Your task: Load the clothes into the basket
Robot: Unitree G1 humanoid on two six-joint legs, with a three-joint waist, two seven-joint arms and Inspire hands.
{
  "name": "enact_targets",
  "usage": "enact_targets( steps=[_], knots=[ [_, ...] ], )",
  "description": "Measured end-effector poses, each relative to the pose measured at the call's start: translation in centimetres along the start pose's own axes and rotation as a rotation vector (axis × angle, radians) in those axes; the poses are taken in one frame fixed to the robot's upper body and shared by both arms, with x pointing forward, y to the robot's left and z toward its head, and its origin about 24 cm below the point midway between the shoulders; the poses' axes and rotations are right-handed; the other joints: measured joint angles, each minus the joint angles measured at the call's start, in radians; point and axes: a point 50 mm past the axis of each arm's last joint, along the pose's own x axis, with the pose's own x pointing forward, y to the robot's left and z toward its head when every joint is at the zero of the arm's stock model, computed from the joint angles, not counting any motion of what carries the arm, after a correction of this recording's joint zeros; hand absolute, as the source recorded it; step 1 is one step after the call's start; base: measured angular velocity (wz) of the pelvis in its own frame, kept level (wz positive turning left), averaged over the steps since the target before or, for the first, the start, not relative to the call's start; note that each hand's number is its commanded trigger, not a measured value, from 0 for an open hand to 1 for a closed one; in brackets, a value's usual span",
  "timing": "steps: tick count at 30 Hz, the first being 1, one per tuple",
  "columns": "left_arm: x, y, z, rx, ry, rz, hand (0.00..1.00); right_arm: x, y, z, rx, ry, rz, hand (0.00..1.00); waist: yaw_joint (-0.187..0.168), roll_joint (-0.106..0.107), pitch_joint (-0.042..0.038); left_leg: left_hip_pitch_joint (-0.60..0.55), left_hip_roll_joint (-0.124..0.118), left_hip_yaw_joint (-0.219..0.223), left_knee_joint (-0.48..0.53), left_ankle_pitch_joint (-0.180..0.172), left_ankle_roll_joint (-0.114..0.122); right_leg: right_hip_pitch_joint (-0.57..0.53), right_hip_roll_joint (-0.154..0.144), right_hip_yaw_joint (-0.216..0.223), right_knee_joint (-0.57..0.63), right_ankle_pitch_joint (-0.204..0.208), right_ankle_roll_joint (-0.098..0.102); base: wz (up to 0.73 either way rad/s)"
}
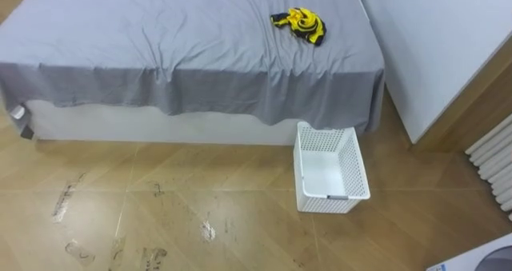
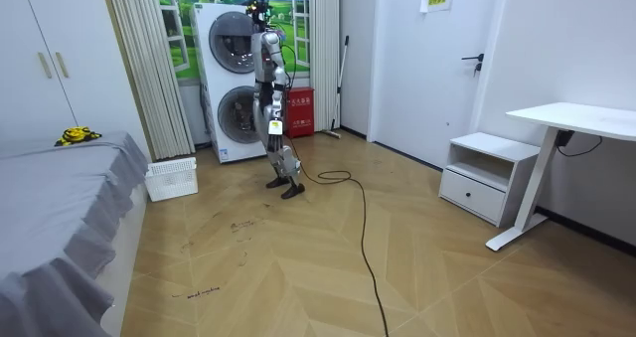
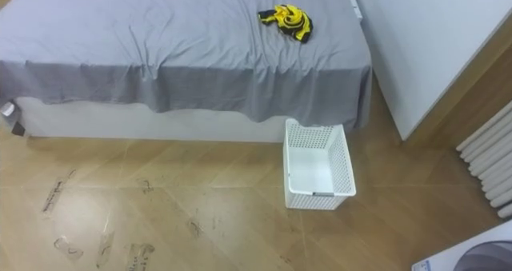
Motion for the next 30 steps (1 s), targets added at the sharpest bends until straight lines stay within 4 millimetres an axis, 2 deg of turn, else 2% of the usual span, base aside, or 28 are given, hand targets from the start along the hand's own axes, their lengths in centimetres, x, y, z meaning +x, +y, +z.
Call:
enact_targets(
  steps=[7, 10, 12, 13, 14, 15, 16, 17, 18, 19, 20, 21, 22, 23, 24, 25, 26, 27, 28, 29, 30],
  knots=[
    [0.0, -0.2, 0.0, -0.03, 0.013, -0.021, 0.0, 0.0, -0.2, 0.0, 0.008, -0.006, -0.004, 0.0, -0.001, 0.01, 0.0004, 0.002, 0.002, 0.005, 0.008, -0.002, -0.003, 0.003, 0.006, -0.001, 0.005, -0.001, -0.002, -0.01],
    [0.0, -0.1, -0.4, -0.087, 0.039, -0.029, 0.0, 0.0, -0.1, 0.1, 0.001, -0.005, -0.006, 0.0, 0.002, 0.017, 0.004, -0.028, 0.021, 0.007, 0.105, -0.049, -0.015, -0.006, 0.015, -0.002, 0.042, -0.03, -0.011, -0.03],
    [0.1, 0.2, -0.7, -0.129, 0.056, -0.021, 0.0, 0.0, -0.1, 0.2, 0.001, -0.008, -0.001, 0.0, 0.001, 0.016, 0.0038, -0.099, 0.053, 0.009, 0.296, -0.098, -0.023, -0.016, 0.025, -0.002, 0.107, -0.075, -0.028, 0.0],
    [0.1, 0.3, -0.7, -0.146, 0.06, -0.019, 0.0, 0.0, -0.1, 0.1, 0.001, -0.008, 0.0, 0.0, 0.001, 0.016, 0.0043, -0.127, 0.062, 0.007, 0.361, -0.102, -0.024, -0.018, 0.026, -0.002, 0.122, -0.083, -0.03, -0.04],
    [0.2, 0.5, -0.7, -0.18, 0.064, -0.014, 0.0, 0.0, -0.2, 0.2, 0.001, -0.009, 0.0, 0.0, 0.002, 0.018, 0.004, -0.177, 0.08, 0.001, 0.493, -0.099, -0.02, -0.015, 0.031, 0.003, 0.144, -0.095, -0.038, -0.1],
    [0.1, 0.4, -1.1, -0.212, 0.081, -0.018, 0.0, -0.1, -0.3, 0.4, -0.001, -0.017, 0.002, 0.0, 0.001, 0.019, 0.0096, -0.232, 0.095, -0.016, 0.598, -0.09, -0.002, 0.004, 0.044, 0.027, 0.156, -0.107, -0.047, -0.08],
    [0.0, 0.2, -1.3, -0.222, 0.087, -0.024, 0.0, -0.1, -0.5, 0.4, 0.002, -0.016, -0.003, 0.0, 0.0, 0.023, 0.008, -0.254, 0.09, -0.028, 0.621, -0.097, 0.002, 0.011, 0.046, 0.03, 0.16, -0.118, -0.059, 0.0],
    [-0.1, -0.2, -1.3, -0.23, 0.089, -0.037, 0.0, -0.2, -0.8, 0.5, 0.012, -0.019, -0.012, 0.0, -0.002, 0.027, 0.0084, -0.308, 0.067, -0.028, 0.614, -0.107, 0.019, 0.012, 0.04, 0.031, 0.169, -0.131, -0.06, 0.0],
    [-0.2, -0.5, -1.3, -0.233, 0.089, -0.047, 0.0, -0.2, -0.9, 0.6, 0.014, -0.02, -0.015, 0.0, -0.003, 0.022, 0.0078, -0.375, 0.032, -0.032, 0.567, -0.106, 0.019, 0.01, 0.028, 0.033, 0.179, -0.144, -0.059, -0.13],
    [-0.4, -0.8, -1.5, -0.239, 0.093, -0.056, 0.0, -0.2, -1.0, 0.7, 0.01, -0.02, -0.017, 0.0, 0.001, 0.015, 0.0074, -0.433, -0.004, -0.03, 0.465, -0.091, 0.01, 0.011, 0.014, 0.037, 0.186, -0.16, -0.056, -0.23],
    [-0.4, -0.9, -1.5, -0.25, 0.097, -0.06, 0.0, -0.2, -1.0, 0.7, 0.008, -0.02, -0.019, 0.0, 0.005, 0.017, 0.0077, -0.458, -0.015, -0.026, 0.411, -0.071, 0.004, 0.012, 0.007, 0.038, 0.191, -0.169, -0.057, -0.38],
    [-0.5, -1.1, -1.8, -0.262, 0.107, -0.065, 0.0, -0.3, -1.2, 0.6, 0.004, -0.016, -0.023, 0.0, 0.015, 0.019, 0.009, -0.503, -0.026, -0.026, 0.312, 0.007, 0.01, 0.024, 0.001, 0.053, 0.194, -0.187, -0.055, -0.51],
    [-0.6, -1.2, -2.1, -0.269, 0.117, -0.069, 0.0, -0.3, -1.3, 0.3, -0.003, -0.009, -0.029, 0.0, 0.023, 0.013, 0.0084, -0.522, -0.031, -0.027, 0.24, 0.076, 0.005, 0.045, -0.008, 0.072, 0.188, -0.204, -0.05, -0.49],
    [-0.6, -1.2, -2.1, -0.278, 0.12, -0.073, 0.0, -0.3, -1.5, 0.2, -0.007, -0.007, -0.035, 0.0, 0.022, 0.012, 0.009, -0.529, -0.033, -0.027, 0.208, 0.112, 0.004, 0.056, -0.013, 0.081, 0.187, -0.213, -0.044, -0.35],
    [-0.7, -1.4, -2.0, -0.304, 0.116, -0.082, 0.0, -0.4, -1.7, 0.2, -0.009, -0.008, -0.051, 0.0, 0.024, 0.011, 0.0086, -0.542, -0.039, -0.022, 0.18, 0.184, 0.013, 0.075, -0.027, 0.094, 0.185, -0.232, -0.029, -0.17],
    [-0.7, -1.4, -1.9, -0.31, 0.108, -0.088, 0.0, -0.4, -1.8, 0.2, -0.008, -0.009, -0.057, 0.0, 0.024, 0.009, 0.0071, -0.546, -0.046, -0.013, 0.181, 0.213, 0.026, 0.08, -0.038, 0.101, 0.185, -0.241, -0.024, -0.08],
    [-0.7, -1.5, -1.8, -0.324, 0.095, -0.096, 0.0, -0.4, -2.0, 0.3, -0.007, -0.01, -0.069, 0.0, 0.022, 0.001, 0.0021, -0.566, -0.074, -0.001, 0.195, 0.238, 0.055, 0.088, -0.066, 0.114, 0.166, -0.252, -0.011, 0.16],
    [-0.6, -1.5, -1.1, -0.332, 0.066, -0.1, 0.0, -0.5, -2.4, 0.3, -0.01, -0.013, -0.079, 0.0, 0.022, -0.01, -0.0029, -0.609, -0.107, 0.002, 0.228, 0.217, 0.087, 0.087, -0.091, 0.164, 0.153, -0.263, -0.006, 0.35],
    [-0.5, -1.4, -0.6, -0.339, 0.047, -0.103, 0.0, -0.6, -2.6, 0.4, -0.011, -0.014, -0.086, 0.0, 0.02, -0.007, -0.0017, -0.633, -0.121, 0.006, 0.254, 0.2, 0.11, 0.087, -0.101, 0.19, 0.152, -0.268, -0.006, 0.66],
    [-0.4, -1.2, 0.2, -0.347, 0.019, -0.104, 0.0, -0.7, -3.1, 0.0, 0.018, -0.009, -0.106, 0.0, 0.011, 0.001, -0.011, -0.65, -0.14, 0.03, 0.306, 0.157, 0.148, 0.091, -0.121, 0.211, 0.16, -0.278, 0.017, 0.4],
    [-0.3, -1.0, 0.2, -0.364, 0.019, -0.095, 0.0, -0.7, -3.1, 0.0, 0.032, -0.011, -0.111, 0.0, 0.028, -0.002, -0.0054, -0.641, -0.141, 0.055, 0.362, 0.102, 0.16, 0.1, -0.139, 0.2, 0.151, -0.26, 0.083, 0.14]
  ],
)
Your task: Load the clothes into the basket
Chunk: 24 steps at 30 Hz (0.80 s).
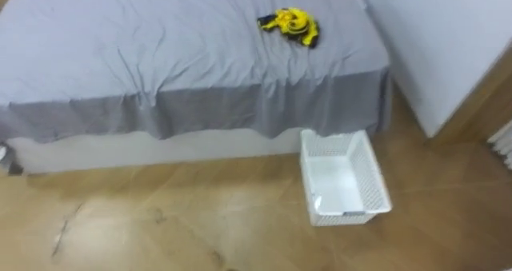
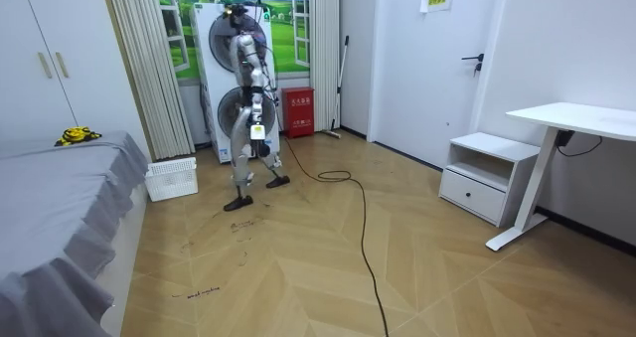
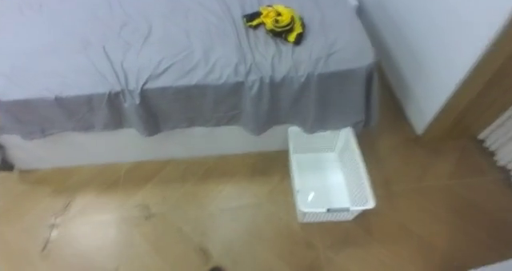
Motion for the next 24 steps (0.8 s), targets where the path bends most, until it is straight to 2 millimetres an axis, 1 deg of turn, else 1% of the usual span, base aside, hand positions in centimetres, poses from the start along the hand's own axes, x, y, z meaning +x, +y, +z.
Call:
enact_targets(
  steps=[1, 2, 3, 4, 5, 6, 7, 8, 9, 10, 11, 12, 13, 14, 15, 16, 17, 18, 19, 20, 21, 22, 23, 24],
  knots=[
    [0.0, 0.2, -0.3, -0.007, 0.01, 0.007, 0.0, 0.0, 0.1, 0.1, -0.011, -0.005, 0.004, 0.0, 0.004, -0.002, 0.0005, 0.009, 0.001, 0.003, 0.029, -0.025, 0.004, 0.017, -0.011, -0.016, -0.01, 0.017, 0.032, -0.5],
    [0.0, 0.8, -0.8, -0.014, 0.026, 0.02, 0.0, 0.1, 0.7, 0.4, -0.034, -0.035, 0.022, 0.0, 0.011, -0.01, 0.0095, 0.031, 0.01, 0.006, 0.111, -0.069, 0.014, 0.059, -0.023, -0.038, -0.003, 0.06, 0.054, -0.91],
    [0.1, 1.3, -1.0, -0.026, 0.035, 0.03, 0.0, 0.1, 1.7, 1.1, -0.056, -0.076, 0.047, 0.0, 0.043, -0.015, 0.0478, 0.024, 0.034, 0.037, 0.241, -0.091, 0.007, 0.083, -0.027, -0.035, 0.089, 0.092, 0.043, -1.03],
    [0.0, 1.5, -1.3, -0.028, 0.04, 0.034, 0.0, 0.1, 1.8, 1.2, -0.054, -0.089, 0.05, 0.0, 0.048, -0.019, 0.0418, 0.036, 0.035, 0.041, 0.231, -0.101, -0.015, 0.068, -0.022, -0.043, 0.166, 0.1, 0.039, -0.74],
    [0.0, 1.5, -1.2, -0.025, 0.029, 0.038, 0.0, 0.1, 1.8, 1.5, -0.044, -0.107, 0.057, 0.0, 0.036, -0.009, 0.0293, 0.089, 0.04, 0.042, 0.149, -0.154, -0.002, 0.012, -0.022, -0.098, 0.341, 0.143, 0.05, 0.0],
    [0.3, 2.0, -0.6, -0.016, 0.015, 0.052, 0.0, 0.1, 2.2, 1.5, -0.036, -0.112, 0.068, 0.0, 0.024, -0.016, 0.0216, 0.131, 0.016, 0.025, 0.14, -0.205, 0.015, -0.06, -0.04, -0.156, 0.524, 0.235, 0.064, 0.19],
    [0.7, 2.0, 1.3, -0.014, -0.031, 0.066, 0.0, 0.1, 2.6, 1.8, -0.039, -0.121, 0.082, 0.0, 0.04, -0.014, 0.0215, 0.17, 0.015, 0.022, 0.111, -0.218, 0.02, -0.151, -0.043, -0.166, 0.673, 0.294, 0.057, 0.11],
    [0.7, 2.0, 2.0, -0.006, -0.051, 0.068, 0.0, 0.1, 3.0, 2.3, -0.044, -0.137, 0.095, 0.0, 0.054, -0.007, 0.0254, 0.197, 0.023, 0.021, 0.091, -0.22, 0.017, -0.206, -0.04, -0.181, 0.728, 0.271, 0.043, -0.22],
    [0.8, 1.8, 2.9, 0.002, -0.075, 0.07, 0.0, -0.1, 4.0, 3.4, -0.052, -0.183, 0.135, 0.0, 0.062, 0.02, 0.0286, 0.252, 0.04, 0.011, 0.039, -0.219, 0.014, -0.303, -0.022, -0.223, 0.779, 0.204, 0.009, -0.14],
    [0.9, 1.8, 3.6, -0.001, -0.103, 0.076, 0.0, -0.4, 5.2, 4.5, -0.06, -0.233, 0.187, 0.0, 0.055, 0.041, 0.0276, 0.31, 0.051, -0.009, -0.017, -0.213, 0.006, -0.391, 0.003, -0.265, 0.758, 0.144, -0.01, 0.0],
    [0.9, 1.8, 4.0, -0.002, -0.122, 0.079, 0.0, -0.5, 5.9, 5.0, -0.062, -0.255, 0.215, 0.0, 0.047, 0.049, 0.0292, 0.338, 0.058, -0.018, -0.039, -0.211, 0.005, -0.426, 0.015, -0.289, 0.722, 0.123, -0.015, 0.3],
    [0.8, 1.6, 4.9, 0.007, -0.165, 0.075, 0.0, -0.8, 7.0, 5.8, -0.076, -0.291, 0.262, 0.0, 0.027, 0.059, 0.0293, 0.389, 0.059, -0.04, -0.08, -0.211, 0.003, -0.482, 0.037, -0.324, 0.603, 0.108, -0.017, 0.4],
    [0.8, 1.5, 5.3, 0.018, -0.185, 0.07, 0.0, -1.0, 7.4, 6.3, -0.091, -0.309, 0.278, 0.0, 0.02, 0.06, 0.0279, 0.413, 0.057, -0.051, -0.099, -0.212, 0.003, -0.504, 0.046, -0.327, 0.527, 0.109, -0.019, 0.6],
    [0.7, 1.0, 6.0, 0.052, -0.217, 0.051, 0.0, -1.3, 8.3, 7.3, -0.107, -0.347, 0.306, 0.0, 0.011, 0.063, 0.0252, 0.461, 0.053, -0.072, -0.136, -0.215, 0.0, -0.528, 0.06, -0.336, 0.347, 0.131, -0.021, 0.51],
    [0.5, 0.3, 6.5, 0.08, -0.244, 0.027, 0.0, -1.7, 9.2, 8.2, -0.103, -0.388, 0.337, 0.0, 0.01, 0.066, 0.0244, 0.51, 0.052, -0.088, -0.169, -0.222, -0.005, -0.541, 0.068, -0.352, 0.173, 0.188, -0.023, 0.5],
    [0.4, -0.1, 6.6, 0.091, -0.251, 0.014, 0.0, -1.9, 9.6, 8.7, -0.102, -0.41, 0.349, 0.0, 0.007, 0.07, 0.0225, 0.537, 0.053, -0.102, -0.184, -0.227, -0.009, -0.54, 0.07, -0.371, 0.104, 0.237, -0.027, 0.53],
    [0.3, -0.6, 6.6, 0.102, -0.261, -0.002, 0.0, -2.3, 10.3, 9.4, -0.105, -0.449, 0.367, 0.0, 0.003, 0.071, 0.0155, 0.579, 0.055, -0.123, -0.212, -0.236, -0.017, -0.533, 0.071, -0.39, 0.009, 0.32, -0.044, 0.55],
    [0.2, -0.9, 6.6, 0.102, -0.263, -0.013, 0.0, -2.8, 10.9, 10.3, -0.112, -0.493, 0.383, 0.0, 0.009, 0.074, 0.0121, 0.619, 0.064, -0.137, -0.227, -0.25, -0.027, -0.521, 0.081, -0.392, -0.034, 0.409, -0.083, 0.45],
    [0.1, -1.0, 6.2, 0.102, -0.254, -0.016, 0.0, -3.5, 11.7, 11.2, -0.114, -0.538, 0.404, 0.0, 0.025, 0.077, 0.0023, 0.643, 0.08, -0.133, -0.224, -0.267, -0.048, -0.506, 0.104, -0.391, -0.032, 0.463, -0.114, 0.14],
    [0.1, -1.0, 6.0, 0.101, -0.249, -0.016, 0.0, -3.8, 12.1, 11.6, -0.113, -0.561, 0.416, 0.0, 0.028, 0.081, 0.0009, 0.644, 0.092, -0.131, -0.203, -0.276, -0.065, -0.499, 0.119, -0.392, -0.021, 0.466, -0.119, 0.0],
    [0.1, -0.8, 5.5, 0.097, -0.234, -0.012, 0.0, -4.6, 12.9, 12.3, -0.116, -0.605, 0.445, 0.0, 0.027, 0.092, 0.0026, 0.626, 0.123, -0.124, -0.114, -0.292, -0.095, -0.477, 0.13, -0.405, -0.004, 0.461, -0.122, 0.14],
    [0.1, -0.5, 4.7, 0.096, -0.214, -0.007, 0.0, -5.2, 13.4, 12.8, -0.123, -0.64, 0.462, 0.0, 0.02, 0.101, 0.0025, 0.583, 0.156, -0.107, 0.03, -0.28, -0.123, -0.445, 0.133, -0.442, 0.015, 0.423, -0.133, 0.26],
    [0.1, -0.4, 4.3, 0.096, -0.204, -0.003, 0.0, -5.4, 13.5, 12.9, -0.129, -0.652, 0.466, 0.0, 0.011, 0.101, 0.0022, 0.565, 0.168, -0.1, 0.092, -0.259, -0.157, -0.424, 0.134, -0.451, 0.022, 0.412, -0.129, 0.39],
    [0.0, -0.1, 3.0, 0.089, -0.169, 0.005, 0.0, -5.6, 13.7, 13.1, -0.132, -0.667, 0.471, 0.0, -0.009, 0.092, 0.0041, 0.539, 0.196, -0.089, 0.2, -0.214, -0.207, -0.377, 0.133, -0.448, 0.02, 0.386, -0.124, 0.3]
  ],
)
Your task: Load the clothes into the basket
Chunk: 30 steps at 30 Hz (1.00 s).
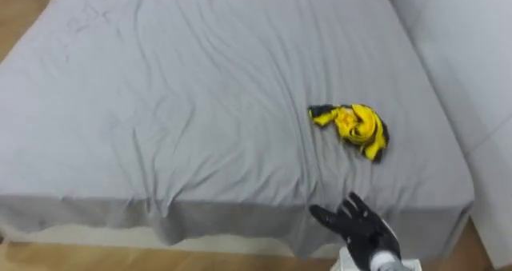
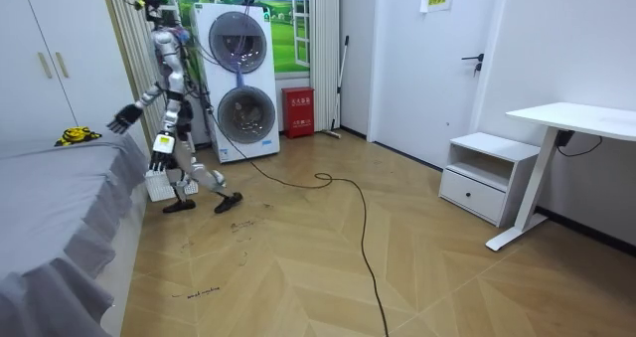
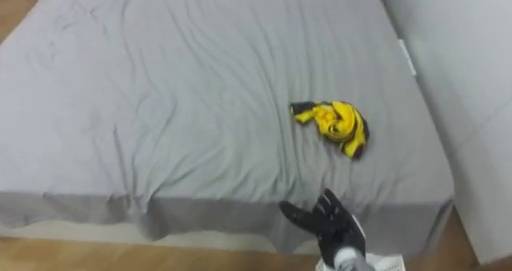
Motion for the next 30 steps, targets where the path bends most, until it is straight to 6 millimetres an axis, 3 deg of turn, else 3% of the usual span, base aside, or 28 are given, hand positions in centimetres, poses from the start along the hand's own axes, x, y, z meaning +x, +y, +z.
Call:
enact_targets(
  steps=[1, 2, 3, 5, 6, 7, 8, 9, 11, 13, 16, 19, 22, 23, 30],
  knots=[
    [-0.1, 0.1, -0.3, -0.004, 0.008, 0.003, 0.0, 0.0, 0.0, 0.1, 0.0, -0.008, -0.005, 0.0, -0.002, -0.004, 0.0009, -0.004, 0.009, 0.011, 0.021, -0.006, 0.002, 0.026, 0.0, 0.003, -0.002, -0.011, 0.001, 0.33],
    [-0.1, 0.3, -0.3, -0.016, 0.001, 0.015, 0.0, 0.1, -0.2, 0.5, -0.006, -0.029, -0.023, 0.0, -0.012, -0.017, 0.0063, -0.027, 0.026, 0.022, 0.014, -0.022, 0.026, 0.073, -0.003, 0.009, -0.027, -0.026, 0.005, 0.26],
    [0.0, 0.5, 0.1, -0.025, -0.019, 0.026, 0.0, 0.1, -0.2, 1.2, 0.0, -0.054, -0.036, 0.0, -0.016, -0.025, 0.0114, -0.069, 0.037, 0.026, -0.022, -0.029, 0.029, 0.106, -0.004, 0.02, -0.055, -0.03, 0.01, 0.16],
    [0.0, 0.7, 0.6, -0.052, -0.048, 0.032, 0.0, 0.1, 0.0, 2.2, -0.002, -0.093, -0.032, 0.0, -0.01, -0.033, 0.014, -0.134, 0.032, 0.009, -0.146, -0.027, 0.025, 0.131, -0.005, 0.043, -0.088, -0.031, 0.014, -0.19],
    [0.0, 0.8, 0.9, -0.06, -0.065, 0.036, 0.0, -0.1, 0.0, 2.7, -0.009, -0.114, -0.031, 0.0, -0.006, -0.033, 0.0137, -0.171, 0.03, 0.004, -0.242, -0.005, 0.01, 0.136, -0.005, 0.056, -0.093, -0.039, 0.026, -0.31],
    [0.1, 0.9, 1.1, -0.061, -0.074, 0.036, 0.0, -0.1, -0.1, 3.0, -0.013, -0.124, -0.033, 0.0, -0.006, -0.032, 0.0131, -0.192, 0.031, 0.001, -0.278, 0.04, 0.028, 0.138, -0.006, 0.063, -0.089, -0.045, 0.031, -0.43],
    [0.0, 0.9, 0.9, -0.061, -0.07, 0.037, 0.0, -0.3, -0.3, 2.9, -0.026, -0.123, -0.044, 0.0, 0.0, -0.044, -0.0036, -0.184, 0.017, -0.002, -0.305, 0.085, 0.049, 0.138, -0.016, 0.088, -0.085, -0.058, 0.048, -0.31],
    [0.0, 1.0, 0.8, -0.064, -0.066, 0.038, 0.0, -0.4, -0.4, 3.1, -0.025, -0.133, -0.044, 0.0, 0.0, -0.058, -0.0077, -0.143, -0.005, -0.002, -0.355, 0.093, 0.056, 0.141, -0.025, 0.11, -0.086, -0.066, 0.061, -0.33],
    [-0.1, 1.0, 0.5, -0.064, -0.058, 0.036, 0.0, -0.5, -0.7, 3.4, -0.028, -0.139, -0.056, 0.0, 0.006, -0.078, -0.011, -0.104, -0.021, 0.009, -0.401, 0.103, 0.061, 0.145, -0.027, 0.141, -0.087, -0.068, 0.065, -0.39],
    [-0.3, 1.2, -0.5, -0.065, -0.031, 0.035, 0.0, -0.7, -1.2, 3.9, -0.028, -0.162, -0.077, 0.0, -0.006, -0.082, -0.0108, -0.065, -0.039, 0.004, -0.45, 0.105, 0.065, 0.165, -0.035, 0.141, -0.094, -0.068, 0.069, -0.27],
    [-0.2, 1.3, -0.5, -0.061, -0.028, 0.033, 0.0, -0.7, -1.9, 4.8, -0.046, -0.182, -0.097, 0.0, -0.006, -0.086, -0.0068, -0.051, -0.05, 0.003, -0.473, 0.109, 0.071, 0.176, -0.041, 0.139, -0.108, -0.072, 0.08, 0.03],
    [0.2, 1.9, 0.0, -0.047, -0.03, 0.042, 0.0, -0.6, -1.8, 5.3, -0.052, -0.194, -0.096, 0.0, 0.005, -0.1, 0.0024, -0.064, -0.055, 0.003, -0.472, 0.11, 0.073, 0.161, -0.049, 0.134, -0.105, -0.074, 0.084, 0.01],
    [0.7, 2.4, 0.9, -0.048, -0.039, 0.046, 0.0, 0.6, -1.4, 6.1, -0.051, -0.193, -0.104, 0.0, 0.007, -0.113, 0.0056, -0.121, -0.056, -0.004, -0.463, 0.113, 0.077, 0.108, -0.05, 0.123, -0.102, -0.065, 0.086, 0.09],
    [0.9, 2.5, 1.2, -0.043, -0.039, 0.043, 0.0, 1.2, -1.5, 6.2, -0.044, -0.179, -0.126, 0.0, 0.01, -0.118, 0.0105, -0.139, -0.056, -0.006, -0.46, 0.115, 0.079, 0.096, -0.05, 0.12, -0.101, -0.061, 0.085, 0.12],
    [1.3, 3.3, 2.0, -0.011, -0.052, 0.052, 0.0, 2.5, -2.2, 7.8, -0.071, -0.175, -0.23, 0.0, 0.038, -0.133, 0.0078, -0.23, -0.068, -0.028, -0.447, 0.127, 0.085, 0.01, -0.058, 0.103, -0.087, -0.06, 0.088, 0.1]
  ],
)
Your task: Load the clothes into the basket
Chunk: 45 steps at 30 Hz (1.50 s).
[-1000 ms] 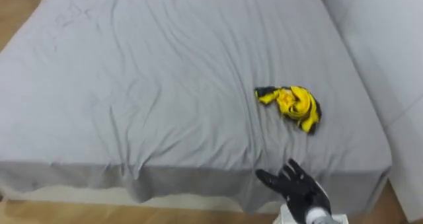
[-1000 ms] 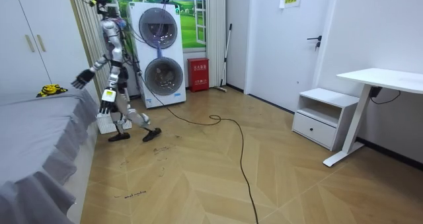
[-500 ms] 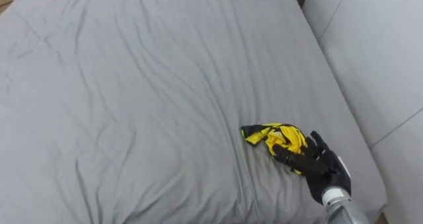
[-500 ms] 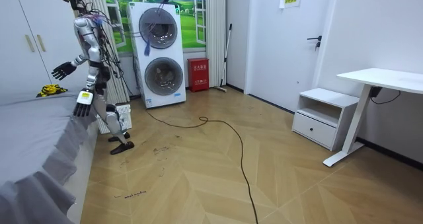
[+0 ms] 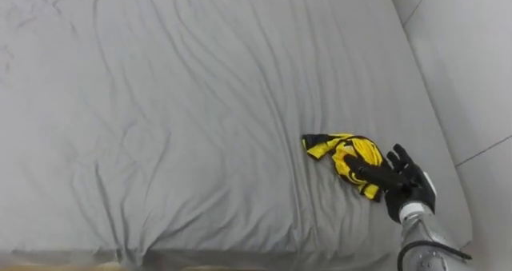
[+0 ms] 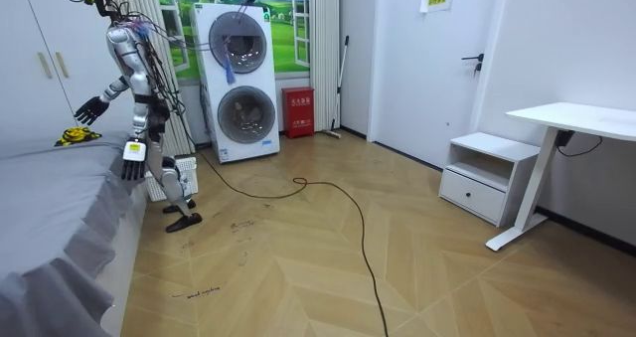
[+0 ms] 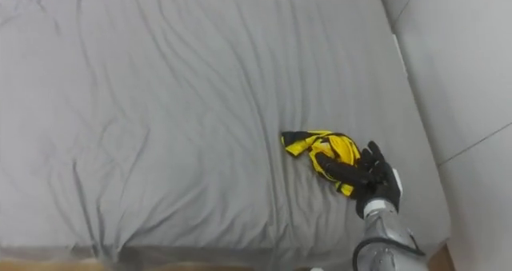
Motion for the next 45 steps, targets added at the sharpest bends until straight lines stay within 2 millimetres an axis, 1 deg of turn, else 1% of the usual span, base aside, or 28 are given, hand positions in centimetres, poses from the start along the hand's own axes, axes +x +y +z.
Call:
enact_targets(
  steps=[2, 5, 8, 9, 11, 13, 15, 16, 17, 18, 19, 20, 21, 24, 25, 29, 32, 34, 37, 43, 45],
  knots=[
    [0.1, 0.3, 0.2, 0.004, -0.005, 0.007, 0.0, 0.5, -0.3, 0.4, -0.018, 0.004, -0.04, 0.0, 0.006, -0.002, 0.0003, -0.034, -0.003, -0.018, 0.018, 0.003, 0.002, -0.019, -0.007, -0.023, 0.002, 0.0, 0.0, 0.22],
    [0.2, 0.8, 0.2, 0.012, -0.002, 0.017, 0.0, 1.0, -0.8, 0.9, -0.031, 0.011, -0.093, 0.0, 0.025, -0.007, 0.0021, -0.059, -0.005, -0.026, 0.028, 0.004, 0.003, -0.034, -0.01, -0.033, 0.0, 0.0, 0.0, 0.13],
    [0.4, 0.9, 0.5, 0.018, 0.008, 0.019, 0.0, 1.6, -0.4, 1.1, -0.073, 0.029, -0.106, 0.0, 0.032, -0.009, 0.0038, -0.079, -0.008, -0.044, 0.03, 0.005, 0.004, -0.047, -0.013, -0.049, -0.001, 0.0, 0.0, 0.14],
    [0.6, 0.8, 1.0, 0.019, 0.006, 0.015, 0.0, 1.8, -0.4, 1.1, -0.117, 0.035, -0.111, 0.0, 0.04, -0.007, 0.0097, -0.087, -0.009, -0.046, 0.032, 0.005, 0.004, -0.05, -0.014, -0.056, -0.002, 0.0, 0.001, 0.13],
    [0.8, 0.8, 1.4, 0.018, 0.003, 0.013, 0.0, 1.9, -0.9, 0.7, -0.174, 0.06, -0.134, 0.0, 0.055, -0.005, 0.0152, -0.09, -0.009, -0.048, 0.032, 0.006, 0.005, -0.051, -0.014, -0.062, -0.001, 0.0, 0.001, 0.11],
    [1.0, 0.8, 2.0, 0.014, -0.006, 0.015, 0.0, 1.8, -1.6, 0.2, -0.242, 0.082, -0.168, 0.0, 0.081, -0.005, 0.0175, -0.111, -0.01, -0.06, 0.034, 0.007, 0.003, -0.068, -0.015, -0.073, 0.0, 0.0, 0.001, 0.12],
    [1.1, 0.6, 2.5, 0.011, -0.012, 0.012, 0.0, 1.8, -1.9, -0.1, -0.298, 0.094, -0.177, 0.0, 0.085, -0.005, 0.0187, -0.134, -0.015, -0.076, 0.034, 0.015, 0.003, -0.087, -0.016, -0.077, 0.002, 0.001, 0.0, 0.16],
    [1.2, 0.5, 3.0, 0.009, -0.022, 0.009, 0.0, 1.7, -2.2, -0.6, -0.351, 0.11, -0.183, 0.99, 0.091, -0.005, 0.0191, -0.145, -0.016, -0.082, 0.035, 0.017, 0.002, -0.094, -0.017, -0.087, 0.002, 0.001, 0.0, 0.2],
    [1.3, 0.4, 3.2, 0.009, -0.026, 0.008, 0.0, 1.6, -2.4, -0.8, -0.371, 0.118, -0.188, 1.0, 0.095, -0.005, 0.0192, -0.152, -0.017, -0.087, 0.038, 0.017, 0.002, -0.098, -0.017, -0.092, 0.002, 0.001, 0.0, 0.21],
    [1.4, 0.3, 3.9, 0.01, -0.044, 0.004, 0.0, 1.5, -2.9, -1.2, -0.399, 0.134, -0.202, 1.0, 0.105, -0.004, 0.0236, -0.163, -0.018, -0.095, 0.047, 0.017, 0.002, -0.102, -0.018, -0.101, 0.002, 0.001, 0.0, 0.17],
    [1.4, 0.2, 4.2, 0.014, -0.052, 0.001, 0.0, 1.5, -3.1, -1.2, -0.416, 0.142, -0.207, 1.0, 0.108, -0.003, 0.0242, -0.17, -0.018, -0.099, 0.05, 0.017, 0.002, -0.104, -0.018, -0.103, 0.002, 0.001, 0.0, 0.19],
    [1.5, 0.0, 4.7, 0.011, -0.062, -0.003, 0.0, 1.5, -3.3, -1.1, -0.452, 0.146, -0.214, 1.0, 0.109, 0.0, 0.0286, -0.176, -0.02, -0.104, 0.056, 0.017, 0.002, -0.105, -0.02, -0.108, 0.002, 0.001, 0.0, 0.12],
    [1.5, -0.2, 4.9, 0.014, -0.069, -0.008, 0.0, 1.6, -3.6, -0.8, -0.469, 0.149, -0.226, 1.0, 0.11, 0.002, 0.0304, -0.179, -0.021, -0.106, 0.058, 0.017, 0.002, -0.105, -0.022, -0.117, 0.001, 0.001, 0.0, 0.11],
    [1.6, -0.3, 5.5, 0.019, -0.084, -0.01, 0.0, 1.7, -4.7, -0.2, -0.496, 0.167, -0.262, 1.0, 0.11, 0.001, 0.0328, -0.185, -0.023, -0.112, 0.05, 0.017, 0.002, -0.111, -0.025, -0.127, 0.001, 0.0, 0.0, 0.09],
    [1.6, -0.3, 5.5, 0.02, -0.082, -0.01, 0.0, 1.6, -5.0, -0.3, -0.514, 0.183, -0.268, 1.0, 0.111, 0.001, 0.0332, -0.185, -0.023, -0.113, 0.047, 0.017, 0.002, -0.111, -0.024, -0.128, 0.0, 0.0, 0.0, 0.03],
    [1.6, -0.3, 5.4, 0.028, -0.078, -0.013, 0.0, 1.4, -5.1, -0.8, -0.563, 0.217, -0.263, 1.0, 0.118, 0.004, 0.0355, -0.185, -0.023, -0.114, 0.048, 0.017, 0.002, -0.11, -0.023, -0.129, -0.002, 0.0, 0.0, 0.0],
    [1.6, -0.3, 5.6, 0.03, -0.077, -0.013, 0.0, 1.3, -5.0, -1.3, -0.608, 0.242, -0.24, 1.0, 0.129, 0.005, 0.0361, -0.189, -0.022, -0.114, 0.057, 0.017, 0.002, -0.11, -0.023, -0.129, -0.002, 0.0, 0.0, 0.0],
    [1.7, -0.2, 5.6, 0.02, -0.072, -0.01, 0.0, 1.3, -4.7, -1.7, -0.639, 0.254, -0.217, 1.0, 0.13, 0.006, 0.0363, -0.189, -0.023, -0.115, 0.057, 0.017, 0.002, -0.11, -0.023, -0.13, -0.002, 0.0, 0.0, 0.02],
    [1.7, -0.1, 5.6, 0.02, -0.072, -0.008, 0.0, 0.9, -4.7, -2.8, -0.678, 0.283, -0.18, 1.0, 0.128, 0.005, 0.036, -0.19, -0.025, -0.13, 0.057, 0.017, 0.002, -0.106, -0.024, -0.142, -0.002, 0.0, 0.001, 0.11],
    [1.7, 0.1, 5.6, 0.037, -0.078, -0.004, 0.0, 0.7, -4.8, -3.2, -0.681, 0.3, -0.158, 1.0, 0.123, 0.004, 0.0345, -0.188, -0.025, -0.133, 0.054, 0.017, 0.002, -0.102, -0.025, -0.153, -0.002, 0.0, 0.001, 0.04],
    [1.7, 0.1, 5.5, 0.036, -0.077, -0.003, 0.0, 0.5, -5.0, -3.5, -0.659, 0.311, -0.155, 1.0, 0.121, 0.003, 0.0326, -0.187, -0.025, -0.133, 0.056, 0.018, 0.002, -0.099, -0.025, -0.153, -0.002, 0.0, 0.001, 0.0]
  ],
)
